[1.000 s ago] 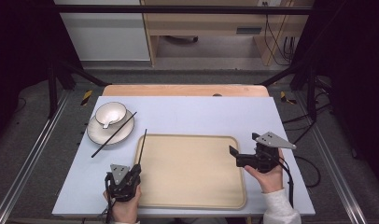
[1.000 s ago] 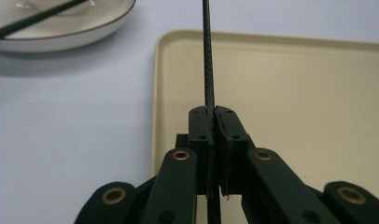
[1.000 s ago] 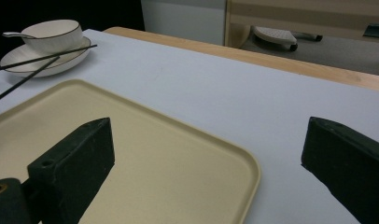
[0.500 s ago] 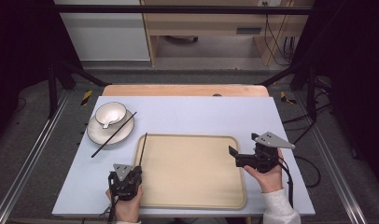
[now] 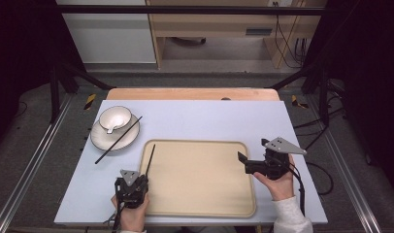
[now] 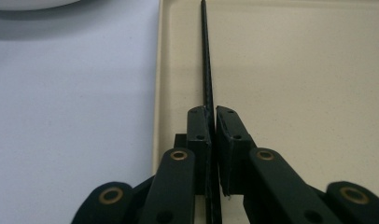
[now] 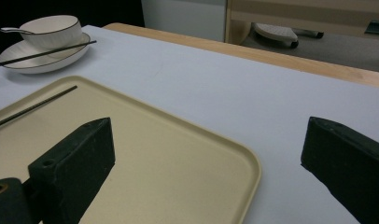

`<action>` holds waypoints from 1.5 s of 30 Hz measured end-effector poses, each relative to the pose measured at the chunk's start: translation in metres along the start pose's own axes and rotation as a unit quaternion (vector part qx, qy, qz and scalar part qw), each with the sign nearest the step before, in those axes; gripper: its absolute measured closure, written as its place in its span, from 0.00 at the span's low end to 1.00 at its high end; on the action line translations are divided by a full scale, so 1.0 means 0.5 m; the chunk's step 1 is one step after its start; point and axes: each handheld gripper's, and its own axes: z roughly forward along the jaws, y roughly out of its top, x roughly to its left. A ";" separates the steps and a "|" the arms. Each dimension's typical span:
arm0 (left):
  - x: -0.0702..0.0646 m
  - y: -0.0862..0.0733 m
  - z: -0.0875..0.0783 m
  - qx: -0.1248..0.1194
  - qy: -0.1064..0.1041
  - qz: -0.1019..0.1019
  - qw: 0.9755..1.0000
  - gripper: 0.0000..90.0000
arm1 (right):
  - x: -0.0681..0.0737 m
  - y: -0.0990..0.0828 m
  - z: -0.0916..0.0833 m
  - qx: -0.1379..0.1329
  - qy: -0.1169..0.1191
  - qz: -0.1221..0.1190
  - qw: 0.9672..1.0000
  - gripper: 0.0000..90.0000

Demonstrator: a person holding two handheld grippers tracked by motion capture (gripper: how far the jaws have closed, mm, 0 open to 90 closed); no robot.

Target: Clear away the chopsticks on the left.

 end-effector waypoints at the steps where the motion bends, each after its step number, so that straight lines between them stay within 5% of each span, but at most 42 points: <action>1: -0.001 0.000 0.000 0.000 -0.002 0.000 1.000 0.93 | 0.000 0.000 0.000 -0.001 0.000 -0.001 1.000 0.03; 15: 0.022 0.053 -0.037 -0.048 -0.030 0.015 0.998 0.77 | -0.002 0.003 -0.008 -0.008 0.000 0.003 1.000 0.03; 21: 0.048 0.106 -0.061 -0.079 -0.058 0.039 0.994 0.67 | -0.003 0.004 -0.010 -0.011 -0.001 0.005 1.000 0.03; 25: 0.061 0.135 -0.074 -0.100 -0.052 0.061 0.992 0.60 | -0.002 0.004 -0.012 -0.010 0.000 0.005 1.000 0.03; 32: 0.114 0.165 -0.072 -0.097 -0.093 0.058 0.989 0.53 | -0.004 0.007 -0.018 -0.017 -0.001 0.007 1.000 0.03; 35: 0.132 0.167 -0.064 -0.088 -0.084 0.086 0.989 0.49 | -0.003 0.007 -0.017 -0.016 0.000 0.008 1.000 0.03; 45: 0.198 0.164 -0.032 -0.066 -0.085 0.121 0.987 0.35 | -0.005 0.004 -0.012 -0.010 -0.004 0.006 1.000 0.03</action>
